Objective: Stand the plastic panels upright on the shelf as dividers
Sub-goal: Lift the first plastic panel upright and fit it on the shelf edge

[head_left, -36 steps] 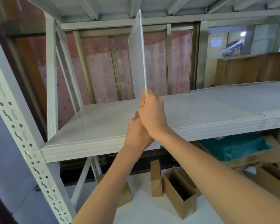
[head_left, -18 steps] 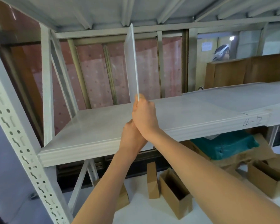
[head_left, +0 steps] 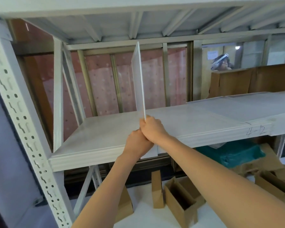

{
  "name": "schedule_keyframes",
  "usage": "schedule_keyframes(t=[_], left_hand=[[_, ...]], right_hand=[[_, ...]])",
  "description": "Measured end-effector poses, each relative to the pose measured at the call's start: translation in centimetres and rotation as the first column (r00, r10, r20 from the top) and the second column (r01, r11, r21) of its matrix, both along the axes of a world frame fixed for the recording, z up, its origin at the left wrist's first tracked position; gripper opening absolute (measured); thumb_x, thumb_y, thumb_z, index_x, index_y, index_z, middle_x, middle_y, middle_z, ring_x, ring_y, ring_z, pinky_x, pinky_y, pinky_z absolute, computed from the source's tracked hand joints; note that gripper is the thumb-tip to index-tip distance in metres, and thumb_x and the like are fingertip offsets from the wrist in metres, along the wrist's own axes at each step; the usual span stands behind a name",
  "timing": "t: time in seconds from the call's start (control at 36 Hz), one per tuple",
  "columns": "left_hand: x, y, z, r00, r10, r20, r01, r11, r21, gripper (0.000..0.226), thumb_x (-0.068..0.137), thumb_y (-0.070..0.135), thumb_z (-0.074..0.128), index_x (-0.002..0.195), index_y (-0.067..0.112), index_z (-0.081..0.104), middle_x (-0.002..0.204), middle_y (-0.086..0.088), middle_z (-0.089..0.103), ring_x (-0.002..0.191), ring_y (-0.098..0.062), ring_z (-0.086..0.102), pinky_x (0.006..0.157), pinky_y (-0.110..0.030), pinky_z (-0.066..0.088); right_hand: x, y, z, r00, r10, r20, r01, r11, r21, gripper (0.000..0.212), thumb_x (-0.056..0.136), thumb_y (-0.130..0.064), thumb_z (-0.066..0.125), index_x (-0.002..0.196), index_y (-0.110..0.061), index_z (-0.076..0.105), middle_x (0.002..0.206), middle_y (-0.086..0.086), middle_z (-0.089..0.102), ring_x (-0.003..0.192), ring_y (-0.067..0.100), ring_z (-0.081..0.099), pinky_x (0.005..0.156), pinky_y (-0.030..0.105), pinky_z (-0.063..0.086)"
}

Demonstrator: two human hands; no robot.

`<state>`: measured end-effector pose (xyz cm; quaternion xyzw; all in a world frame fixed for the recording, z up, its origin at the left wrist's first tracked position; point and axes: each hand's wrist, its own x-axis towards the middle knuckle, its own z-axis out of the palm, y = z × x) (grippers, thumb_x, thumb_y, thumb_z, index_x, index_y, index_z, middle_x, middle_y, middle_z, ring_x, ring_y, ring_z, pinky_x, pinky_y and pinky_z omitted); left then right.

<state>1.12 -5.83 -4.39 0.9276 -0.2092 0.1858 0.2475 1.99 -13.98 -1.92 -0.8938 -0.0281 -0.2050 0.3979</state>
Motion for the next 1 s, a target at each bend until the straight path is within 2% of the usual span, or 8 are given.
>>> schedule_keyframes(t=[0.08,0.17,0.31,0.47,0.67,0.81,0.92,1.0], left_hand=[[-0.4,0.4,0.3,0.995,-0.088,-0.040,0.088,0.996,0.003,0.020,0.090,0.024,0.052,0.101,0.009,0.061,0.090,-0.010,0.068,0.080,-0.024,0.063,0.070,-0.031,0.046],[-0.3,0.8,0.6,0.990,-0.115,-0.079,0.112,0.993,-0.045,0.027,0.090,0.028,0.055,0.110,0.011,0.058,0.093,-0.007,0.066,0.089,-0.025,0.064,0.076,-0.032,0.050],[-0.2,0.3,0.3,0.984,-0.137,-0.118,0.110,0.971,-0.211,0.065,0.085,0.035,0.060,0.142,0.015,0.034,0.121,-0.002,0.063,0.111,-0.020,0.061,0.092,-0.037,0.052],[-0.8,-1.3,-0.5,0.999,0.041,-0.003,-0.041,0.985,-0.166,0.059,0.092,0.035,0.048,0.146,0.019,0.028,0.115,-0.001,0.066,0.101,-0.021,0.064,0.084,-0.033,0.049],[-1.0,-1.8,-0.1,0.997,0.073,0.019,-0.070,0.992,-0.105,0.059,0.091,0.033,0.048,0.145,0.018,0.028,0.119,-0.003,0.064,0.106,-0.024,0.063,0.091,-0.037,0.048],[-1.2,-1.8,0.2,0.998,0.067,0.011,-0.066,0.994,-0.088,0.056,0.091,0.033,0.049,0.143,0.019,0.033,0.121,-0.002,0.063,0.107,-0.023,0.062,0.091,-0.036,0.047],[-1.2,-1.4,0.1,0.997,0.074,-0.035,-0.077,0.992,-0.099,0.049,0.090,0.034,0.050,0.137,0.024,0.040,0.115,0.000,0.065,0.103,-0.022,0.063,0.089,-0.036,0.049],[-1.3,-1.5,-0.1,0.996,0.081,-0.038,-0.084,0.990,-0.115,0.043,0.090,0.033,0.051,0.131,0.025,0.044,0.113,0.001,0.065,0.101,-0.020,0.064,0.088,-0.037,0.051]], right_hand=[[-0.8,-1.1,-0.7,0.986,0.130,-0.105,-0.126,0.991,0.042,0.037,0.098,-0.044,0.039,0.107,-0.013,0.057,0.095,0.005,0.064,0.086,0.018,0.058,0.079,0.032,0.044],[-1.0,-1.9,-0.9,0.982,0.167,-0.086,-0.166,0.986,0.017,0.050,0.095,-0.052,0.041,0.127,-0.016,0.052,0.118,0.005,0.063,0.105,0.019,0.059,0.085,0.029,0.044],[-1.5,-2.1,-0.6,0.975,0.208,-0.079,-0.201,0.976,0.084,0.061,0.094,-0.056,0.042,0.144,-0.021,0.039,0.137,0.003,0.055,0.120,0.021,0.055,0.099,0.033,0.047],[-1.6,-3.0,-0.5,0.976,0.214,-0.040,-0.203,0.959,0.197,0.058,0.092,-0.049,0.052,0.144,-0.029,0.039,0.132,0.000,0.058,0.114,0.016,0.057,0.093,0.029,0.048],[-0.8,-3.2,-1.4,0.972,0.233,0.012,-0.223,0.917,0.332,0.050,0.089,-0.049,0.057,0.136,-0.035,0.049,0.120,-0.003,0.066,0.107,0.013,0.061,0.091,0.029,0.052],[-0.9,-3.2,-1.5,0.970,0.239,0.040,-0.235,0.889,0.392,0.052,0.088,-0.045,0.060,0.137,-0.038,0.045,0.115,-0.004,0.066,0.102,0.009,0.061,0.083,0.023,0.052],[-1.2,-3.0,-1.6,0.973,0.230,0.028,-0.221,0.885,0.410,0.053,0.087,-0.041,0.063,0.136,-0.036,0.045,0.116,-0.004,0.064,0.094,0.004,0.059,0.072,0.016,0.048],[-1.3,-2.9,-1.7,0.976,0.215,0.024,-0.207,0.892,0.402,0.052,0.086,-0.041,0.063,0.135,-0.035,0.046,0.121,-0.004,0.064,0.094,0.006,0.059,0.073,0.016,0.048]])
